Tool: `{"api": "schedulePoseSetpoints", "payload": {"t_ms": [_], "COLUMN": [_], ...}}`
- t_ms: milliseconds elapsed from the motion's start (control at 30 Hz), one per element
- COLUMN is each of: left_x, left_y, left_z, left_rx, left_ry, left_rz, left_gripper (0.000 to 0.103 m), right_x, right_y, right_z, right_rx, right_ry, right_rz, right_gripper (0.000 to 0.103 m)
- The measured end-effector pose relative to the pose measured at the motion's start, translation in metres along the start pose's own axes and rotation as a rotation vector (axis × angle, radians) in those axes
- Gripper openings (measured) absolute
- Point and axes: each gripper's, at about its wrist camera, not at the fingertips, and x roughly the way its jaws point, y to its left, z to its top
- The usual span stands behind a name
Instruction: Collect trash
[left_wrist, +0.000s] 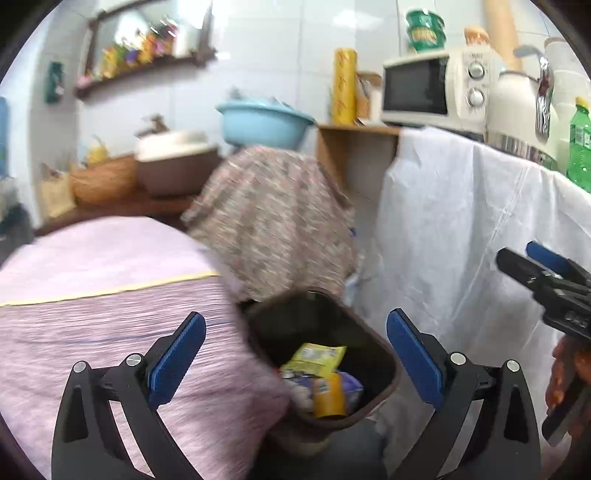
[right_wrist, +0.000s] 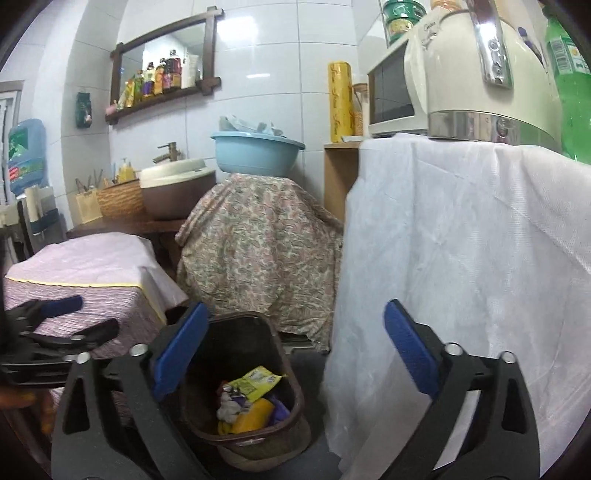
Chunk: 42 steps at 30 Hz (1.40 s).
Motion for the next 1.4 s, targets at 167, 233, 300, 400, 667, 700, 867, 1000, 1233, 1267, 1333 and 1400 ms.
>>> {"api": "schedulePoseSetpoints", "payload": {"t_ms": [167, 233, 300, 400, 667, 700, 867, 1000, 1233, 1267, 1333, 1400], "left_x": [-0.058, -0.078, -0.097, -0.121, -0.179, -0.181, -0.196, -0.199, -0.206, -0.206, -0.207, -0.208], "left_y": [0.019, 0.024, 0.029, 0.037, 0.039, 0.037, 0.032, 0.03, 0.026, 0.027, 0.028, 0.028], "left_z": [-0.023, -0.037, -0.049, -0.066, -0.094, -0.095, -0.102, -0.105, -0.106, -0.106, -0.106, -0.108], "left_rx": [-0.022, -0.036, -0.065, -0.103, -0.143, -0.14, -0.144, -0.159, -0.157, -0.157, -0.159, -0.16], "left_ry": [-0.081, -0.107, -0.121, -0.144, -0.267, -0.272, -0.305, -0.314, -0.341, -0.341, -0.344, -0.347], "left_rz": [0.1, 0.144, 0.159, 0.179, 0.32, 0.333, 0.368, 0.357, 0.361, 0.362, 0.357, 0.356], "left_gripper": [0.097, 0.097, 0.097, 0.097, 0.097, 0.097, 0.097, 0.097, 0.097, 0.097, 0.097, 0.097], "right_x": [-0.011, -0.022, -0.034, -0.055, -0.109, -0.115, -0.14, -0.149, -0.152, -0.151, -0.151, -0.152], "right_y": [0.033, 0.054, 0.072, 0.09, 0.118, 0.12, 0.119, 0.115, 0.113, 0.112, 0.112, 0.111], "right_z": [-0.009, -0.015, -0.021, -0.031, -0.061, -0.064, -0.072, -0.073, -0.075, -0.075, -0.075, -0.075], "right_rx": [-0.031, -0.073, -0.106, -0.125, -0.188, -0.198, -0.203, -0.189, -0.19, -0.19, -0.188, -0.188], "right_ry": [-0.015, -0.033, -0.054, -0.091, -0.146, -0.153, -0.194, -0.205, -0.198, -0.198, -0.198, -0.199], "right_rz": [0.129, 0.165, 0.209, 0.285, 0.393, 0.394, 0.418, 0.435, 0.444, 0.444, 0.446, 0.446], "right_gripper": [0.097, 0.097, 0.097, 0.097, 0.097, 0.097, 0.097, 0.097, 0.097, 0.097, 0.097, 0.097]}}
